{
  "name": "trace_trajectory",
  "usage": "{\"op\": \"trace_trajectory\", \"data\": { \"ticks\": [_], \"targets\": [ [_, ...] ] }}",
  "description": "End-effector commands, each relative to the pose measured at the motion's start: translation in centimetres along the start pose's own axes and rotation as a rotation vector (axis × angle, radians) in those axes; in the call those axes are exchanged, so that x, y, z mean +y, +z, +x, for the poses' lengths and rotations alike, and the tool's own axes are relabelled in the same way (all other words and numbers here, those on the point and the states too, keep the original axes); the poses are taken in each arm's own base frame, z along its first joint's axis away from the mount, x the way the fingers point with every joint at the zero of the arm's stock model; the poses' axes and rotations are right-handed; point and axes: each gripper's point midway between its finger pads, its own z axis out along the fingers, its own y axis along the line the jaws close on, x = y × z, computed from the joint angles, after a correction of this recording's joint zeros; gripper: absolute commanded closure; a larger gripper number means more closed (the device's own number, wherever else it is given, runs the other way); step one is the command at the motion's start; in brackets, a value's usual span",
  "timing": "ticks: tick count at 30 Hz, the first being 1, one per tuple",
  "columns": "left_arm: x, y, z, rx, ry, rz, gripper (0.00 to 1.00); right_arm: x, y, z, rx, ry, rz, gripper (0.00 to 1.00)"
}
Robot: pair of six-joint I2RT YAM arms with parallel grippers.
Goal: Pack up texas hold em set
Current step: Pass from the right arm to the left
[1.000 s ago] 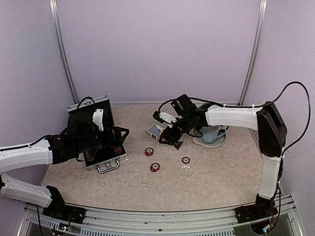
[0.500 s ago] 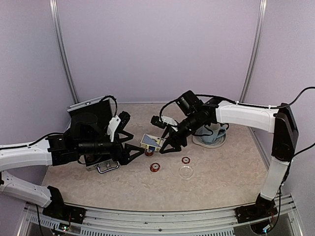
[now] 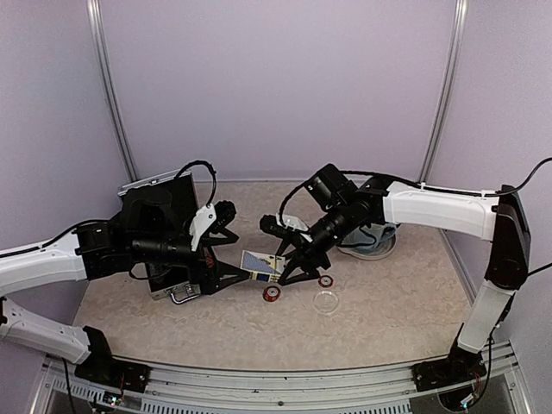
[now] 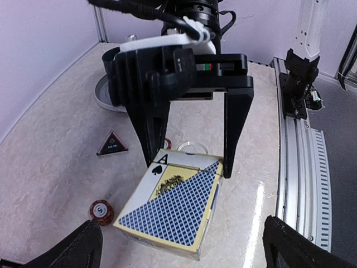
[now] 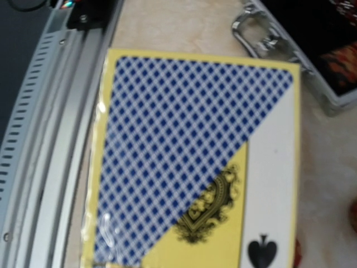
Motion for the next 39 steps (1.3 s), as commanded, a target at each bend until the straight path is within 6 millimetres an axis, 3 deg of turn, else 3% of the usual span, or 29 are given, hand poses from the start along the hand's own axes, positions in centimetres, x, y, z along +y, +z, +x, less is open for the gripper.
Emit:
{"op": "trace_trajectory", "data": {
  "ticks": [1,19,27,39],
  "targets": [
    [-0.3,0.3,0.2,0.054,0.047,0.072,0.01,2.5,-1.0,-1.9,-0.062,-0.096,-0.059,0.52],
    [0.3,1.7,1.2,0.087,-0.035,0.237,0.01,3.3,-0.7,-2.5,-0.075,-0.118,-0.074,0.53],
    [0.2,2.3,1.9,0.112,-0.059,0.26,0.11,3.3,-0.7,-2.5,-0.076,-0.119,-0.077,0.54],
    [0.3,2.5,1.9,0.114,-0.058,0.262,0.17,3.1,-0.3,-2.2,-0.063,-0.109,-0.083,0.55]
  ]
}}
